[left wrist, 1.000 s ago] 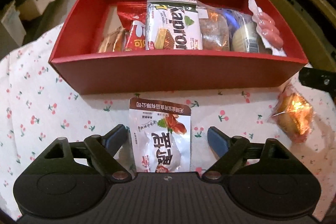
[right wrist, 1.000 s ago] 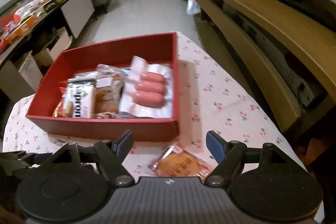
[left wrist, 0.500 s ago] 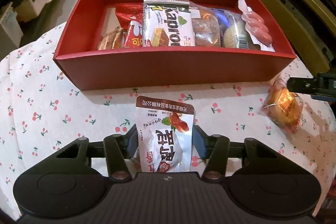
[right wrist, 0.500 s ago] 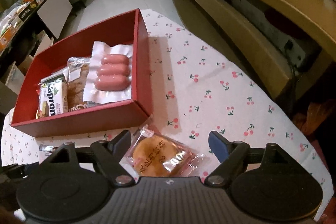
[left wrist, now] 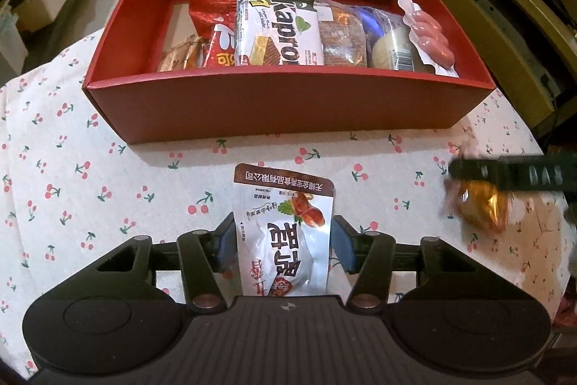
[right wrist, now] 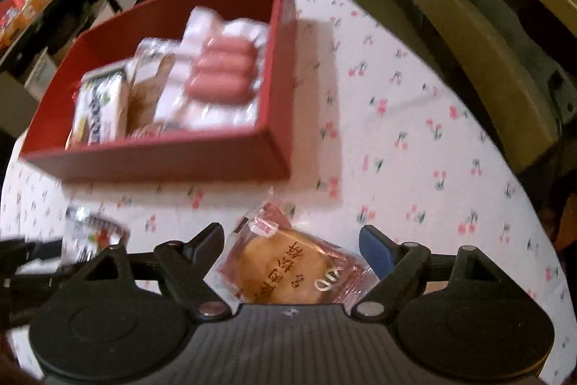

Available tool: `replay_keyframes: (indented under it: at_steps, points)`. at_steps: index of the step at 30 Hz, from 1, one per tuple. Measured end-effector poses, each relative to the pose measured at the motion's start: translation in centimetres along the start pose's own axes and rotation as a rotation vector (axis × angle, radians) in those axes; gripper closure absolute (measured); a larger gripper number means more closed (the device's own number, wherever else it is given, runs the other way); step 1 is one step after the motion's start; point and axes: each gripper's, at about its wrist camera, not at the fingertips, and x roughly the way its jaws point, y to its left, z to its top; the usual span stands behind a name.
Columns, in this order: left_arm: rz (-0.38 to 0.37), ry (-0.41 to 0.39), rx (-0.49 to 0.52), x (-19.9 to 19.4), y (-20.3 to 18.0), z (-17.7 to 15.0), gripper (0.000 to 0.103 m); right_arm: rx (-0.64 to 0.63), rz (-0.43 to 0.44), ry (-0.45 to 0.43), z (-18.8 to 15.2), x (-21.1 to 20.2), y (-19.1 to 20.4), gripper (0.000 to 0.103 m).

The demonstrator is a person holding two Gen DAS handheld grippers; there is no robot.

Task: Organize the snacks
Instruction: 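Grasp the white jerky pouch with the left tool while the right tool grasps the round pastry bag, then lift the jerky pouch and pastry bag and carry both over the red box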

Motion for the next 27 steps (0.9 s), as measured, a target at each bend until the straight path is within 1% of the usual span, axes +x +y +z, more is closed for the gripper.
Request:
replay_keyframes:
  at_steps: [4, 8, 10, 12, 14, 17, 21, 23, 25, 26, 27]
  points:
    - [-0.005, 0.005, 0.002, 0.0, 0.1, -0.1, 0.042, -0.046, 0.016, 0.023, -1.4, -0.9, 1.0, 0.011]
    - [-0.013, 0.011, 0.0, 0.1, 0.3, 0.1, 0.041, -0.003, 0.055, 0.068, -3.1, -2.0, 1.1, 0.011]
    - [-0.016, 0.013, -0.002, 0.0, 0.3, 0.1, 0.041, -0.006, 0.076, 0.078, -4.0, -2.6, 1.3, 0.011]
    - [-0.017, 0.013, 0.001, -0.1, 0.2, 0.0, 0.041, -0.025, 0.079, 0.074, -4.8, -3.2, 1.5, 0.011]
    - [-0.016, 0.014, 0.005, -0.1, 0.2, -0.1, 0.041, -0.062, 0.06, 0.047, -4.8, -3.5, 1.9, 0.011]
    - [-0.011, 0.011, 0.013, -0.1, 0.1, -0.3, 0.04, -0.103, 0.022, 0.048, -4.1, -2.3, 2.7, 0.01]
    - [-0.007, 0.008, 0.026, -0.1, -0.1, -0.4, 0.038, -0.231, -0.084, 0.052, -3.4, 0.1, 4.5, 0.011]
    - [-0.003, 0.01, 0.034, -0.1, -0.1, -0.4, 0.039, -0.248, -0.089, 0.051, -3.7, 0.7, 4.8, 0.008]
    - [0.004, 0.008, 0.047, -0.1, -0.3, -0.5, 0.04, -0.239, -0.087, 0.049, -3.8, 0.6, 4.8, 0.009]
    - [0.005, 0.01, 0.051, -0.2, -0.3, -0.6, 0.042, -0.223, -0.085, 0.049, -3.8, 0.6, 4.6, 0.011]
    - [0.009, 0.01, 0.053, -0.2, -0.4, -0.7, 0.042, -0.214, -0.091, 0.041, -3.9, 0.4, 4.4, 0.018]
